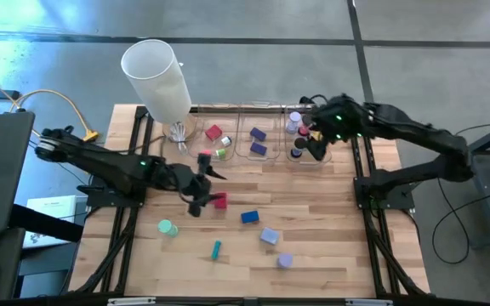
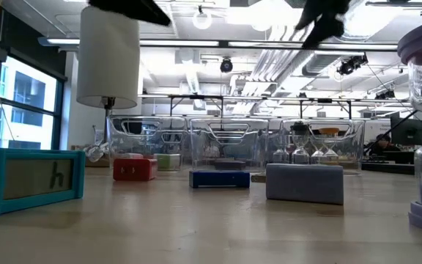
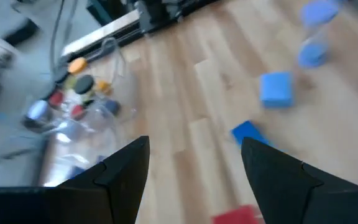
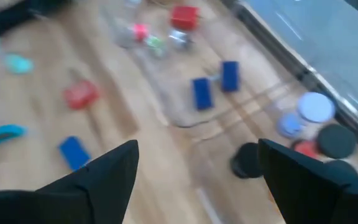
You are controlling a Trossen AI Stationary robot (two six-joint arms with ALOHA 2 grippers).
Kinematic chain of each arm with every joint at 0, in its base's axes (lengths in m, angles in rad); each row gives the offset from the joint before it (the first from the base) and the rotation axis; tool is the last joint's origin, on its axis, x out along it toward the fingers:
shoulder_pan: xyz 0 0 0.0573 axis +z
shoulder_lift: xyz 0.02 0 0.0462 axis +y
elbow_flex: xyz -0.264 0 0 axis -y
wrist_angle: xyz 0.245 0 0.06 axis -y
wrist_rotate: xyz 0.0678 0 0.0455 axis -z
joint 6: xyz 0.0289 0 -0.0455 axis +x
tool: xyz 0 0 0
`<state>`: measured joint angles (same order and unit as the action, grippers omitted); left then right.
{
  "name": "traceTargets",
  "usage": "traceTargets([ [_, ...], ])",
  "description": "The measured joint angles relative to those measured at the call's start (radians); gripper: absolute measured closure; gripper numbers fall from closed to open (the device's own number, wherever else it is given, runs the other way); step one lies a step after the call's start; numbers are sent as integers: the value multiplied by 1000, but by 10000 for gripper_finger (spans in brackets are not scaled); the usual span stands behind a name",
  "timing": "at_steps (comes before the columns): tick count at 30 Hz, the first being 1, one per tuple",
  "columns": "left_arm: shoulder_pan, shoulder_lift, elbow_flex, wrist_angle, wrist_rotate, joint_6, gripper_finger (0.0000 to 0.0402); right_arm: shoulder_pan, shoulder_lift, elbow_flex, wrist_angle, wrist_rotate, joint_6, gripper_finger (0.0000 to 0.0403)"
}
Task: Pick & Place Office items
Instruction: Put the red charger adapter into the left transparent bin
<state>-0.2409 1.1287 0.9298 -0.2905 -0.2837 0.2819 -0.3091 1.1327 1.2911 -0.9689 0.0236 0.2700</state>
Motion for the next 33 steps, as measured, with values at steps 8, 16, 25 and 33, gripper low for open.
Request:
traceTargets([
  [8,0,-115,0,-161,100,-283,156,242,-54,0,5,-2,152,86],
  [16,0,-112,0,-214,120,-365,156,416,-5,0,6,70,273,86],
  [25,-41,-112,0,-255,246,-373,156,596,89,-1,-4,337,436,86],
  [33,2,-102,0,-253,178,-571,156,671,168,-2,-23,472,482,86],
])
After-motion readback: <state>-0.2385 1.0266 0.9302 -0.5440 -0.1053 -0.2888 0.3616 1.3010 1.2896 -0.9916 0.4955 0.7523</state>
